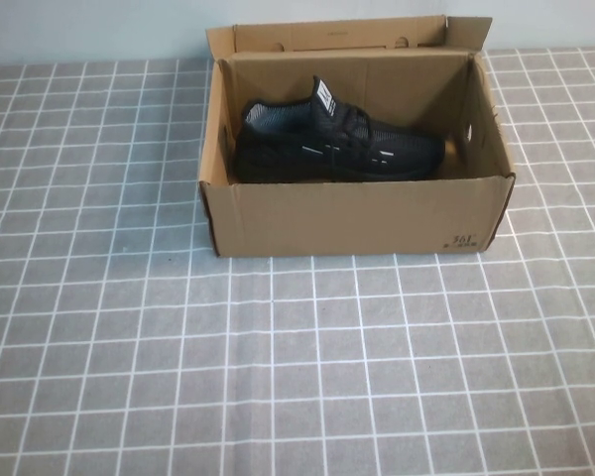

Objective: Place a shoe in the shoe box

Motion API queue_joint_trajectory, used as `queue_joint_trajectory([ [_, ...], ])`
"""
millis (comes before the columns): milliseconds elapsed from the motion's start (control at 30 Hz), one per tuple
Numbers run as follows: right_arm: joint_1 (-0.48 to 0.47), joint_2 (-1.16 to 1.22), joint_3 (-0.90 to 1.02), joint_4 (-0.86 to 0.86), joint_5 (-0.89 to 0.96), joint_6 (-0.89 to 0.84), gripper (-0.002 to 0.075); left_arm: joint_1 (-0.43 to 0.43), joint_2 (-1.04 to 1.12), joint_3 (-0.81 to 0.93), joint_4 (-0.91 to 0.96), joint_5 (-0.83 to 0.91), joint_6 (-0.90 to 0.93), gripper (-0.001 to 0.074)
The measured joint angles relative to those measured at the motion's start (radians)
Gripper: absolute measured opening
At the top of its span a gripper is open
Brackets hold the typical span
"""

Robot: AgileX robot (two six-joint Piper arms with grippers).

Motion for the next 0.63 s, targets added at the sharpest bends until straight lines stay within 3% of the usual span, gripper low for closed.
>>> queue_joint_trajectory([
  [267, 0.000, 0.000, 0.000, 0.000, 0.000, 0.000, -0.0016, 0.004, 0.000, 0.000, 0.019, 0.128, -0.002, -0.0001],
  [633, 0.000, 0.000, 0.000, 0.000, 0.000, 0.000, -0.0016, 0.004, 0.000, 0.000, 0.025, 0.130, -0.004, -0.0001],
])
